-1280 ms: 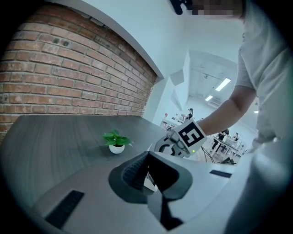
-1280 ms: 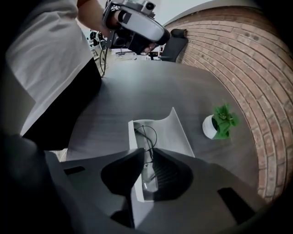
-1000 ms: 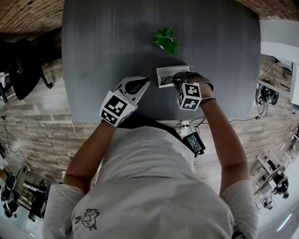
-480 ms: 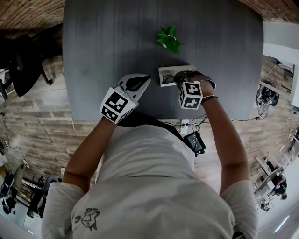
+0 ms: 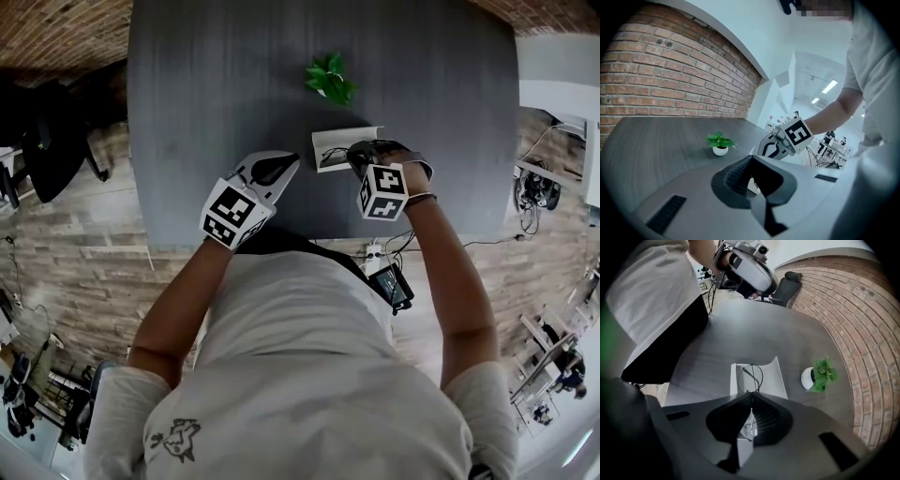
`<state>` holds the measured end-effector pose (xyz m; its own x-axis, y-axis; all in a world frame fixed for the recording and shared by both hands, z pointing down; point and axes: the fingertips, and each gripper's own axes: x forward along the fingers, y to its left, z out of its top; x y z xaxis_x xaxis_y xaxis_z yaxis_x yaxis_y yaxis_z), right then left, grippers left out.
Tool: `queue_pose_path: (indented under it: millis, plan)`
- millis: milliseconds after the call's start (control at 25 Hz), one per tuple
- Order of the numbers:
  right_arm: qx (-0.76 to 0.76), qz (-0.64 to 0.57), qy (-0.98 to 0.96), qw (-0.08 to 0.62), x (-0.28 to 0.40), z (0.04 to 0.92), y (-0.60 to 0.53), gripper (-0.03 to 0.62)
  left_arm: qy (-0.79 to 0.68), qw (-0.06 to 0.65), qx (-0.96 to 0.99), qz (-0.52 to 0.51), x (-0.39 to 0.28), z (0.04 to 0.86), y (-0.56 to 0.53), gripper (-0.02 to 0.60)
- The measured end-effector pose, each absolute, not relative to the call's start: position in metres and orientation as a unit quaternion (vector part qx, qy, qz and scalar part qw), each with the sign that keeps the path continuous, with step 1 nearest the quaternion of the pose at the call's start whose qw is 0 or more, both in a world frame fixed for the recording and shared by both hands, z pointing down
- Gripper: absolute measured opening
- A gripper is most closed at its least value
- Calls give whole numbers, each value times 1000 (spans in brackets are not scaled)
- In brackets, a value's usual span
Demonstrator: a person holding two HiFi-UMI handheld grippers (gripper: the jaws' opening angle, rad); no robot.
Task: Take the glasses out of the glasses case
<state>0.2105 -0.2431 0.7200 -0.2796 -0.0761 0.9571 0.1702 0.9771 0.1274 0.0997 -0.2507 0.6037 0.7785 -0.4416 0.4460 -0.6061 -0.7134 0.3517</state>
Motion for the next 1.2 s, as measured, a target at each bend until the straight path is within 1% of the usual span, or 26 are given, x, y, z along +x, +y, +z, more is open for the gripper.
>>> queue_pose_path:
  millis: [280, 600, 960, 1200]
  plan:
    - [14, -108, -801, 589, 218, 697, -242, 14, -292, 227, 915, 164, 106, 587, -241, 11]
    - [104, -87, -820, 556, 230, 659, -230, 14, -296, 199, 921, 158, 117, 561, -223, 11]
    - [220, -39, -840, 494, 255, 610, -197, 12, -281, 166, 933, 155, 139, 535, -192, 11]
    - [285, -17, -857, 430, 265, 570, -176, 12, -279, 141, 938, 151, 148, 515, -175, 11]
